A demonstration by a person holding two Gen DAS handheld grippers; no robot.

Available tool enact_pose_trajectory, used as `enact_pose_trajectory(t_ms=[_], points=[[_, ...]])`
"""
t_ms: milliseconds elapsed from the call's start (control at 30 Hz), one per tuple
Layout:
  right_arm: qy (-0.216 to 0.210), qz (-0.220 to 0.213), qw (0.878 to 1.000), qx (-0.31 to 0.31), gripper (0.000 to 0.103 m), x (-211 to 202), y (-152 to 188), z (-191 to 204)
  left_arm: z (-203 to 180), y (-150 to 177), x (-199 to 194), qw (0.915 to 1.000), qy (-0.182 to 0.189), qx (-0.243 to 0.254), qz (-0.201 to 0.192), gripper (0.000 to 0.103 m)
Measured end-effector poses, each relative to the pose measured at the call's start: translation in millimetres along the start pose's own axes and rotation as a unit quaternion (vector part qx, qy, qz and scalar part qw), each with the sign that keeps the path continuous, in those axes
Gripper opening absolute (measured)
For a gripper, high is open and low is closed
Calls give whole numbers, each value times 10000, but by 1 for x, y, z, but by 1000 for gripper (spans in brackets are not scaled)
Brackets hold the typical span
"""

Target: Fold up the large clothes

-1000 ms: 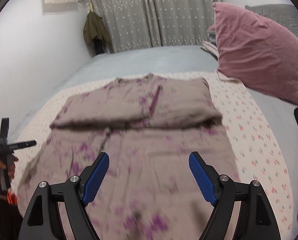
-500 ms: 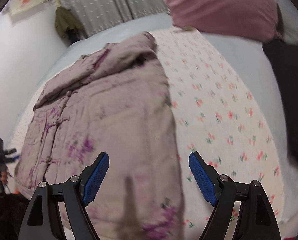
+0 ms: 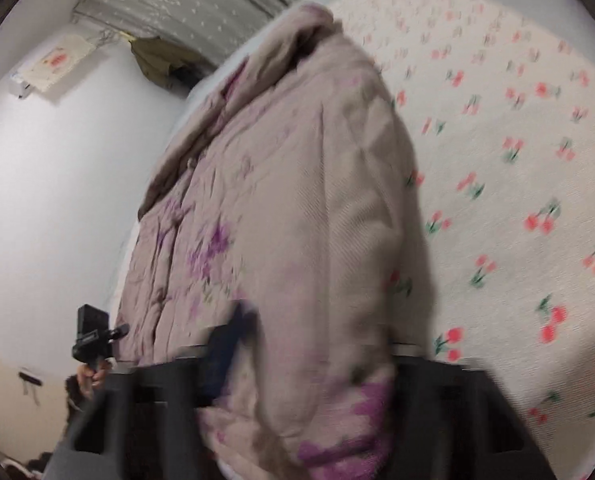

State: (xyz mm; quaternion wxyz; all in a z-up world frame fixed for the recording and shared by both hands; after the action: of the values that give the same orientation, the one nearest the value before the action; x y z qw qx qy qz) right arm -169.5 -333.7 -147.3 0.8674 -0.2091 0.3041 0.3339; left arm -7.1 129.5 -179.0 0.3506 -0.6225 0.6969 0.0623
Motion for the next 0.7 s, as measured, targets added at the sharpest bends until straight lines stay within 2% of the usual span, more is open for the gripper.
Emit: enact_pose_trajectory(t_ms=[133, 233, 367, 533, 700], points=[[-260, -14, 9996, -58, 20, -11, 4, 16, -21, -7, -17, 9995, -50, 157, -257, 21], [-684, -251, 9962, -480, 18, -38, 8, 57, -52, -19, -40, 9964, 38, 483, -691, 20], [-933, -588, 9878, -1096, 17, -64, 17, 115, -98, -33, -68, 9862, 236, 985, -1311, 19], [-1119, -768, 9760, -1704, 17, -80, 46, 172, -142, -37, -95, 9699, 390, 1631, -1768, 19], [-1149, -904, 9677, -2054, 17, -111, 77, 198, -151, -25, -145, 9597, 514, 1765, -2125, 19]])
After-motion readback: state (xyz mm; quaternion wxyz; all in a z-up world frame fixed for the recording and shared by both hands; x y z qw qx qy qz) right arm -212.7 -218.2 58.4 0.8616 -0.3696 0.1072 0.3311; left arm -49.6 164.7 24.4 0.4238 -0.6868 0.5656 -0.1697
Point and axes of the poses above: each gripper's, at about its wrist camera, not at the fingertips, and x roughly the way its jaws point, z to its left, y to its underside, the point moved 8 cm from there along x, roughly the way its jaws point, and after that the axes turned 15 degrees about x, right-handed, at the moved point
